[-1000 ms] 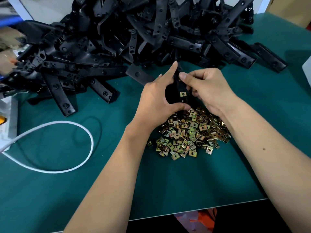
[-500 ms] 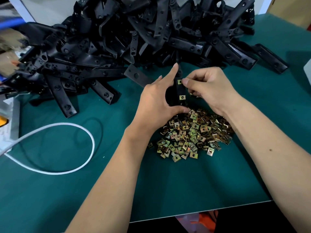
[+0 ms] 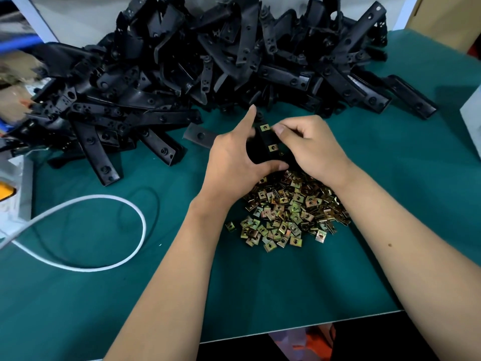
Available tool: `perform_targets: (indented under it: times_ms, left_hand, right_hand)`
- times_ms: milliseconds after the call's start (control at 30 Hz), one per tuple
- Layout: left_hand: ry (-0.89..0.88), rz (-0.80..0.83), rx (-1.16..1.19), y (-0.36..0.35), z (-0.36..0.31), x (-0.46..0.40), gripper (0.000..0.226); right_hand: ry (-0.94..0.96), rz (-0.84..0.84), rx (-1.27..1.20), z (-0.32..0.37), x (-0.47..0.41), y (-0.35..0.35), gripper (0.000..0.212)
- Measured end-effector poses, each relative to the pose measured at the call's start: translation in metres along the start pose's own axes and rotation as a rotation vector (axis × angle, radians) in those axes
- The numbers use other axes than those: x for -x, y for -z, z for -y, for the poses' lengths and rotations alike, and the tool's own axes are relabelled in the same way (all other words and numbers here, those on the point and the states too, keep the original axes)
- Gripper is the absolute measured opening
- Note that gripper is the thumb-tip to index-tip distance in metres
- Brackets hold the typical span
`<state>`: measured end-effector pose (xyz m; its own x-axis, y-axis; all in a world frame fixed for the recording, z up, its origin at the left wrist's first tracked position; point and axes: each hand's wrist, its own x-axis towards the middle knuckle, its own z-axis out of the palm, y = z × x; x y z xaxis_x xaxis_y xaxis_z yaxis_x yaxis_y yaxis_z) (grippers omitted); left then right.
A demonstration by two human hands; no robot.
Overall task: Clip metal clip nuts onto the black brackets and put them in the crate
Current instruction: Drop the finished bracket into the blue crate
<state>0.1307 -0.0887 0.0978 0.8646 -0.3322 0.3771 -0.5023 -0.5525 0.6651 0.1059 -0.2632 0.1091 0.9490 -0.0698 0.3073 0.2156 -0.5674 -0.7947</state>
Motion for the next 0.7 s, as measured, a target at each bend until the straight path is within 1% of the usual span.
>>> perform_targets:
  times_ms: [133, 200, 300, 400, 467, 533, 633, 700]
  left_hand:
    - [0.001, -0.050, -0.089, -0.003, -0.008, 0.003, 0.121]
    - [-0.032, -0.067, -0.153, -0.005, -0.016, 0.002, 0.118]
    - [-0.118, -0.089, -0.277, -0.011, -0.038, -0.001, 0.106]
    - [-0.206, -0.149, -0.418, -0.024, -0.076, -0.006, 0.094]
    - [-0.268, -0.134, -0.469, -0.038, -0.109, -0.009, 0.092]
    - [-0.317, -0.076, -0.462, -0.057, -0.146, -0.012, 0.091]
    - [-0.436, 0.007, -0.476, -0.090, -0.201, -0.013, 0.097]
    - [-0.544, 0.057, -0.469, -0.118, -0.242, -0.006, 0.099]
  right_hand:
    - [0.001, -0.069, 0.041, 0.004, 0.009, 0.002, 0.033]
    - [-0.017, -0.095, 0.079, 0.005, 0.017, 0.006, 0.036]
    - [-0.023, -0.142, 0.148, 0.009, 0.030, 0.019, 0.029]
    - [-0.054, -0.238, 0.200, 0.012, 0.041, 0.046, 0.029]
    - [-0.096, -0.327, 0.238, 0.010, 0.053, 0.071, 0.033]
    - [-0.135, -0.430, 0.252, 0.005, 0.070, 0.102, 0.038]
    - [-0.232, -0.547, 0.186, -0.007, 0.106, 0.153, 0.037]
    - [-0.280, -0.594, 0.131, -0.019, 0.139, 0.192, 0.030]
